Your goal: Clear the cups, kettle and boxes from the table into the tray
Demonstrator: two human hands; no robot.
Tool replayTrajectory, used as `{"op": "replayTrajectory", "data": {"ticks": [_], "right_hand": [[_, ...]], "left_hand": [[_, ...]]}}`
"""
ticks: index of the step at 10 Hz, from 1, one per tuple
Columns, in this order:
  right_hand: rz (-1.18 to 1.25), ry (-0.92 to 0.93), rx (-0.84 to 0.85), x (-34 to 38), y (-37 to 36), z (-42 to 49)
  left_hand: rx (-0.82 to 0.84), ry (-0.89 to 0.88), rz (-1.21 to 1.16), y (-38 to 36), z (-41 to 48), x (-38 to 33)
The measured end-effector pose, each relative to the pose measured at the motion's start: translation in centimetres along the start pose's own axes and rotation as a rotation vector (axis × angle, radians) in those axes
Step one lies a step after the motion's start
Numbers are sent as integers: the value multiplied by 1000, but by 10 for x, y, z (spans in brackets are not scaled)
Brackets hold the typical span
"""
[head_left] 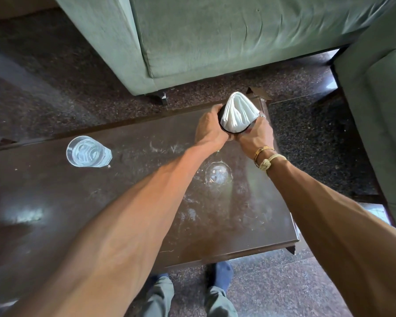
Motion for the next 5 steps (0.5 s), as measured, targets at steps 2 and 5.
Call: {"op": "replayTrajectory", "data": {"ticks": [2,5], "right_hand": [[-12,-18,3,2,-6,5],[-38,-123,74,0,1,-12]], "left_hand": [[-2,16,16,-1,7,5],[30,88,102,5,-15,11]]}}
Point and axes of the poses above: each hand's wrist, its own z-axis towards the middle knuckle, its own y-axis out of the back of the hand, x = y × z, the point moved 2 cm from there along z, towards the middle knuckle, and after that the axes turned 3 degrees about -y, right-handed, at the moved point
